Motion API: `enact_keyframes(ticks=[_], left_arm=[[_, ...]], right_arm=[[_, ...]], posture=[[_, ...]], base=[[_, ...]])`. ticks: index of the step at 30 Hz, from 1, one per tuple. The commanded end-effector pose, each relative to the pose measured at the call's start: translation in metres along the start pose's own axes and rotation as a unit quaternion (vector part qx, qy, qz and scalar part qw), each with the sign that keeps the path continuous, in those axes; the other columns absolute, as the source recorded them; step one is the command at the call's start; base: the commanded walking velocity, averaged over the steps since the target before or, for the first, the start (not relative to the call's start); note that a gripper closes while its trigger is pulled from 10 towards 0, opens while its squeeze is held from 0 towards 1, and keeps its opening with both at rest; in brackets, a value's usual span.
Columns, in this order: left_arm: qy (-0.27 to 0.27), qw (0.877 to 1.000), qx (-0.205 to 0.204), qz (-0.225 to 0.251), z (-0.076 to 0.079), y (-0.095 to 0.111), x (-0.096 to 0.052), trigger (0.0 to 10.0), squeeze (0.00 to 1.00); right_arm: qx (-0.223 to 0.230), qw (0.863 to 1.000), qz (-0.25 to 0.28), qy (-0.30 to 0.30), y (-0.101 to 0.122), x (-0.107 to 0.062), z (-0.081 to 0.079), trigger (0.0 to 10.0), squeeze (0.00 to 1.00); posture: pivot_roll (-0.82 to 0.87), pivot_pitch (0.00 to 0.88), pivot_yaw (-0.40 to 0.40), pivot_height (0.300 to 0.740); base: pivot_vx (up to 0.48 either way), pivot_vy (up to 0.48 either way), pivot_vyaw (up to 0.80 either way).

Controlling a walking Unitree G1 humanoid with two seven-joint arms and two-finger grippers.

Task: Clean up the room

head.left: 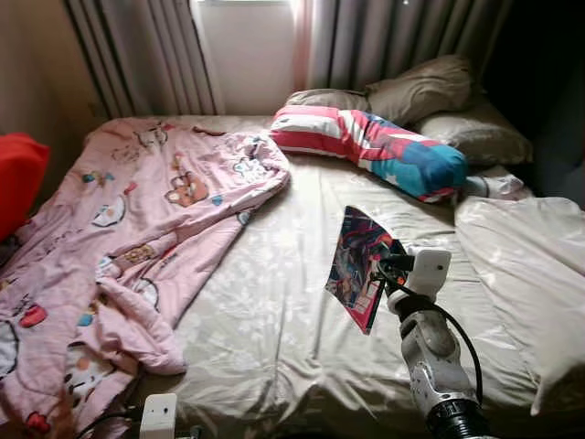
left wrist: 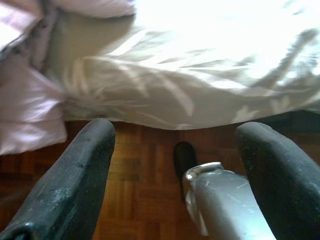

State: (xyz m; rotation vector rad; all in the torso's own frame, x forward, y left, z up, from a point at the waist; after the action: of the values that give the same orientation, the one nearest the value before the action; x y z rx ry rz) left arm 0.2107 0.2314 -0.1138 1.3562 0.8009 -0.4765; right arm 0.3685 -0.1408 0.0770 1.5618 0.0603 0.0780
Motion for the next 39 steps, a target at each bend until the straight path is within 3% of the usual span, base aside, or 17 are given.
enact_keyframes(ticks=[1,18,39], left_arm=[[-0.003,1.0,0.003,-0.011,0.002,-0.003,0.0,10.0,0.0],[-0.001,1.0,-0.001,-0.014,0.0,-0.003,0.0,10.0,0.0],[-0.01,1.0,-0.013,-0.017,0.0,-0.006,-0.001,10.0,0.0]], right_arm=[[-0.004,1.0,0.024,-0.006,0.013,0.006,0.004,10.0,0.0],[-0.001,1.0,0.016,-0.013,0.008,0.002,0.006,10.0,0.0],[-0.004,1.0,0.014,-0.026,0.009,0.001,0.014,10.0,0.0]], posture=[[-0.05,0.0,-0.019,0.74],[-0.05,0.0,-0.014,0.74],[-0.06,0.0,-0.02,0.74]], base=[[0.0,-0.304,0.0],[0.0,-0.332,0.0],[0.0,0.0,0.0]])
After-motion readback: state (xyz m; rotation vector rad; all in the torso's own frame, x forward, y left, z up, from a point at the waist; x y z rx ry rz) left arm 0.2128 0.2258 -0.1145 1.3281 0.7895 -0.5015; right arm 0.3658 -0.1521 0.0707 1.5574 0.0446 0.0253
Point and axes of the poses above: a point about 5 cm out from each wrist's last joint towards the gripper, its own x axis pointing out of the wrist towards the gripper, its own y axis along the axis of the wrist's last joint, z = x × y, the point moved 5 cm from there along x, pointing out of the wrist towards the gripper, and after that the axes turned 10 degrees about -x, right-handed, at the moved point
